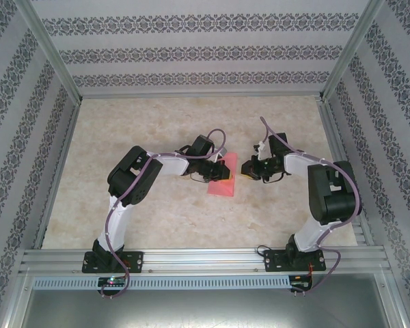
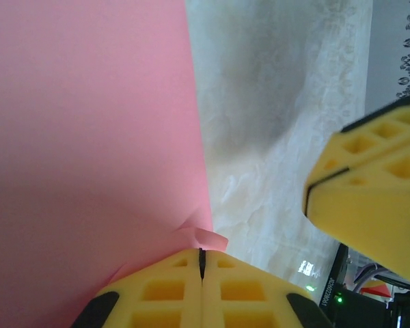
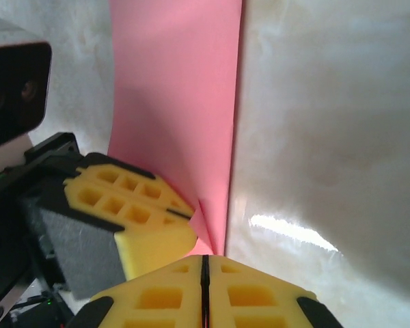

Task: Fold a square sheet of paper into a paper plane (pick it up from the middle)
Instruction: Fold the triangle a second time at the center of the table.

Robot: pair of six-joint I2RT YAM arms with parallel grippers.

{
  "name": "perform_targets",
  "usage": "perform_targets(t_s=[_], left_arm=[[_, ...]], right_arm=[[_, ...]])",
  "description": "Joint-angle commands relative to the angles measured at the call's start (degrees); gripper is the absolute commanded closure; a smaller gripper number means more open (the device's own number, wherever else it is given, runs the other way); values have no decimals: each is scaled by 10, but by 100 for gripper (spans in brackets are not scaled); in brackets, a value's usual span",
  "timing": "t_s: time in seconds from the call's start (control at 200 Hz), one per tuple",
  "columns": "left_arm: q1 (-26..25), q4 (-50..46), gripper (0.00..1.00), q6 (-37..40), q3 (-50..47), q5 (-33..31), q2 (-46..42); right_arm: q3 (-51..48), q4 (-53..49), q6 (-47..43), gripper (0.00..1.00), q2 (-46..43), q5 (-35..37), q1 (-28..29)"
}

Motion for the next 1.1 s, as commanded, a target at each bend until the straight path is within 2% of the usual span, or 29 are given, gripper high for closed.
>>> perform_targets(t_s=[0.0,0.275,0.814,1.099], left_arm=[[-5,-6,100,4,-10,-11,-14],[-5,-11,100,7,-10,-11,-18],[5,15,100,-14,-14,6,-23],[5,29,100,-31,-4,11,-33]], right_arm=[[-20,22,22,91,-18,-28,14],[-19,68,60,93,14,-19,62],[-18,54,45,95,44,7,68],[-6,20,27,95,63,57,71]])
